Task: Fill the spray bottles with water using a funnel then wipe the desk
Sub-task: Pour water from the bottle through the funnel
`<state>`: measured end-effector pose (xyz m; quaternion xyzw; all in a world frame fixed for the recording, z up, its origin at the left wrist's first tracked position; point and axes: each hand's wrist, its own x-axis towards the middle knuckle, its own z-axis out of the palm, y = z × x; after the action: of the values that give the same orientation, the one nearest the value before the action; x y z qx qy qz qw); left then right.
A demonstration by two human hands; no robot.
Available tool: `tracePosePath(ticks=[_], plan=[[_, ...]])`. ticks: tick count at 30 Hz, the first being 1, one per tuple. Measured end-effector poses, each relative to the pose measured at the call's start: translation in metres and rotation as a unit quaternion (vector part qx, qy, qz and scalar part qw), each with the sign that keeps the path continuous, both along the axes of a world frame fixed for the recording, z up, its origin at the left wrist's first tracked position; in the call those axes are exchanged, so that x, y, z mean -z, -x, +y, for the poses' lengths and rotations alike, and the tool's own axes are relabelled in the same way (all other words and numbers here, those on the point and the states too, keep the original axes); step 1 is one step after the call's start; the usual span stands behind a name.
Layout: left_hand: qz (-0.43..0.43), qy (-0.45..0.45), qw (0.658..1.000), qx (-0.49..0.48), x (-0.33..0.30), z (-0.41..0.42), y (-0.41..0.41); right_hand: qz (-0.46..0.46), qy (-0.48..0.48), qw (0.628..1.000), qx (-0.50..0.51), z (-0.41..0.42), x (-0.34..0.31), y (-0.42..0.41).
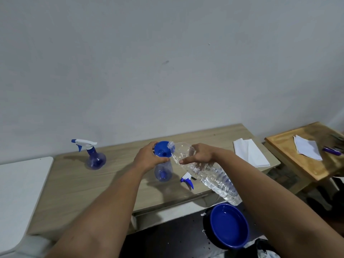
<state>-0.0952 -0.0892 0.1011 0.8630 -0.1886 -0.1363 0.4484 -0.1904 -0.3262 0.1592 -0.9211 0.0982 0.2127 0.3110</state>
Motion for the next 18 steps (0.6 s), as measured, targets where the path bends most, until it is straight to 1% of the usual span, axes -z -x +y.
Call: tracePosePath(ticks=[3, 7, 18], plan=[[-0.003, -0.002, 1.000, 0.000, -0.0002, 0.0000, -0.0009, -0.001, 0.008, 1.000, -0.009, 0.0013, -0.0028, -0.0027], [-0.005, 0.000, 1.000, 0.004, -0.0018, -0.0021, 0.0002, 0.005, 0.009, 1.000, 0.013, 0.0007, -0.0042, -0.0038], [-0.011, -0.009, 1.000, 0.003, -0.0035, -0.0041, -0.0013, 0.015, 0.009, 1.000, 0.004, 0.0005, -0.0092, -0.0095]])
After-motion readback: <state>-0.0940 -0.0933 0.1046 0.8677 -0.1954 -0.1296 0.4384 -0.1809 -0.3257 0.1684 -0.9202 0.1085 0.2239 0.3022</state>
